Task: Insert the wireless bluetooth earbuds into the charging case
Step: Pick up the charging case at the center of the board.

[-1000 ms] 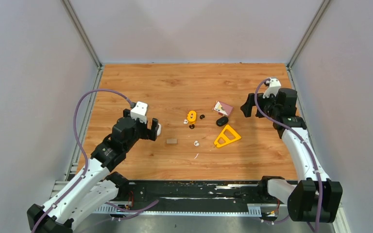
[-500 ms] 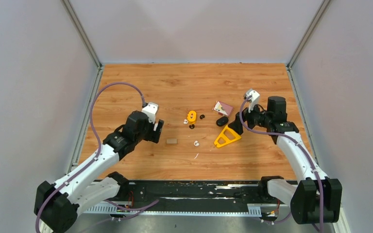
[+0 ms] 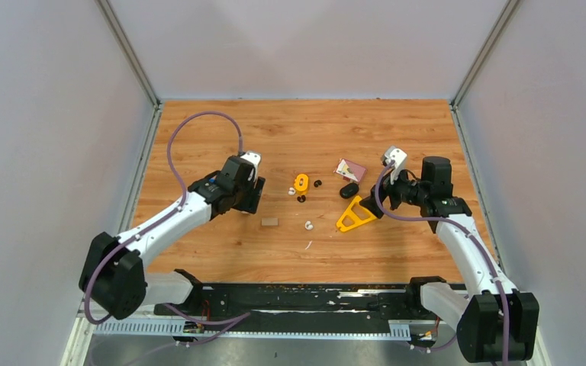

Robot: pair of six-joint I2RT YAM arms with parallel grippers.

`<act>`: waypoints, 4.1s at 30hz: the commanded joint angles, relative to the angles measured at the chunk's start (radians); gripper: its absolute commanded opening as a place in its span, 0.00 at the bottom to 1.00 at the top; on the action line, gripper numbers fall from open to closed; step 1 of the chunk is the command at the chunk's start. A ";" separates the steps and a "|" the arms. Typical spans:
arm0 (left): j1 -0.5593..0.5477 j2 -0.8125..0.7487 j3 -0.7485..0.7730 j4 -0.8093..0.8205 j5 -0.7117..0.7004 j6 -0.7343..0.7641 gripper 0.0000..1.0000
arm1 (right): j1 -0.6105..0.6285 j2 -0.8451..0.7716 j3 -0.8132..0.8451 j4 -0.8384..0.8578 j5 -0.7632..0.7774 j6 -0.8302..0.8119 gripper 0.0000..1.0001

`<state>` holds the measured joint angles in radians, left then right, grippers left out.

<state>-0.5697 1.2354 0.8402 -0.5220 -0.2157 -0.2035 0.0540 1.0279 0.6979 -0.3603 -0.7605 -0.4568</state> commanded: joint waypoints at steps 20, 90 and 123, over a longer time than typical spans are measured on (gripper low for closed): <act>0.007 0.351 0.123 0.049 -0.063 -0.115 0.70 | 0.003 -0.047 0.007 -0.017 -0.013 -0.081 0.94; -0.712 0.007 0.202 0.181 -0.136 0.360 0.30 | 0.388 0.233 0.344 -0.211 -0.275 0.504 0.71; -0.722 -0.091 0.092 0.387 -0.176 0.282 0.74 | 0.329 0.234 0.354 -0.252 -0.381 0.381 0.00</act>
<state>-1.2945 1.2751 1.0164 -0.3252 -0.3851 0.1577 0.4477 1.2854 0.9771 -0.5495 -1.0710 0.0132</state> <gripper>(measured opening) 0.670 0.322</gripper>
